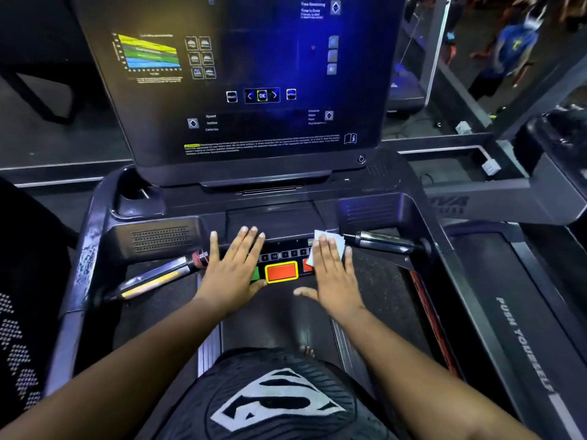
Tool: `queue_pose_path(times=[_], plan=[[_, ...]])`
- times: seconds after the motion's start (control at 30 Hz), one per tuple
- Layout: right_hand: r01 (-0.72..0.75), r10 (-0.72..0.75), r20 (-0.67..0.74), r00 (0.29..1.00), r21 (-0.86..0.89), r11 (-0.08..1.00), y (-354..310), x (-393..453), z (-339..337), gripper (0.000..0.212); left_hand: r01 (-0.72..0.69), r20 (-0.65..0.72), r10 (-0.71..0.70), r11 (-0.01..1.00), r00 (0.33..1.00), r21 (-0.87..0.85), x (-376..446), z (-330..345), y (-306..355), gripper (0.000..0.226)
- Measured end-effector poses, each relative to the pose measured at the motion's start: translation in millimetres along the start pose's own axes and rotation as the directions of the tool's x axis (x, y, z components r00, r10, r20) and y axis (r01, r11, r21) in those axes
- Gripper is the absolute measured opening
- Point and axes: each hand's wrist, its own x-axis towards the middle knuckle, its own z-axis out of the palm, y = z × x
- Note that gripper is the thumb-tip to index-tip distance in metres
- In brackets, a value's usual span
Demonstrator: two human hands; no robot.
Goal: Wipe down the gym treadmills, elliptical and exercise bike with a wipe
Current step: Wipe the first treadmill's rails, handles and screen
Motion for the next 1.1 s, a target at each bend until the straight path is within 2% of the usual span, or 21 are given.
queue_pose_path(times=[0.13, 0.27, 0.37, 0.5, 0.6, 0.67, 0.77, 0.87, 1.0, 1.1], plan=[[-0.065, 0.07, -0.097, 0.993, 0.054, 0.996, -11.2, 14.1, -12.6, 0.125, -0.027, 0.0, 0.027, 1.0, 1.0, 0.003, 9.4, -3.2, 8.9, 0.109], [-0.11, 0.129, -0.121, 0.984, 0.152, 0.982, 17.8, 31.0, -37.2, 0.121, -0.033, 0.09, 0.035, 0.999, 0.995, -0.031, 16.6, -11.2, 8.4, 0.111], [-0.049, 0.062, -0.082, 0.995, 0.149, 0.988, 27.7, 31.9, -48.9, 0.124, -0.042, 0.164, 0.055, 0.996, 0.985, -0.083, 24.8, -17.3, 13.4, 0.108], [0.055, -0.044, -0.071, 0.997, 0.171, 0.984, 31.6, 30.7, -41.9, 0.127, -0.088, 0.238, 0.107, 0.992, 0.965, -0.089, 41.7, -27.2, 32.9, 0.116], [-0.076, 0.088, -0.049, 0.995, 0.202, 0.977, 55.9, 43.9, -39.2, 0.127, -0.113, 0.24, 0.135, 0.988, 0.961, -0.102, 61.6, -33.5, 56.7, 0.115], [-0.127, 0.132, -0.027, 0.991, 0.135, 0.983, 70.6, 42.5, -36.9, 0.124, -0.132, 0.25, 0.153, 0.986, 0.956, -0.099, 73.9, -34.6, 71.6, 0.112], [-0.061, 0.061, -0.016, 0.998, 0.027, 0.998, 81.7, 18.4, -18.5, 0.123, -0.178, 0.223, 0.187, 0.982, 0.957, -0.061, 87.6, -30.9, 88.4, 0.111], [-0.033, 0.034, -0.06, 0.998, 0.014, 0.999, 92.1, -6.8, -6.7, 0.123, -0.192, 0.227, 0.195, 0.981, 0.954, -0.033, 100.2, -32.0, 100.8, 0.11], [-0.035, 0.041, -0.138, 0.99, 0.05, 0.998, 102.9, 15.4, -9.6, 0.117, -0.242, 0.231, 0.232, 0.97, 0.945, 0.016, 118.9, -36.7, 110.7, 0.107], [0.025, -0.012, -0.113, 0.994, 0.117, 0.993, 115.4, 44.9, -18.1, 0.106, -0.275, 0.233, 0.26, 0.961, 0.937, 0.036, 133.3, -37.5, 117.9, 0.108]])
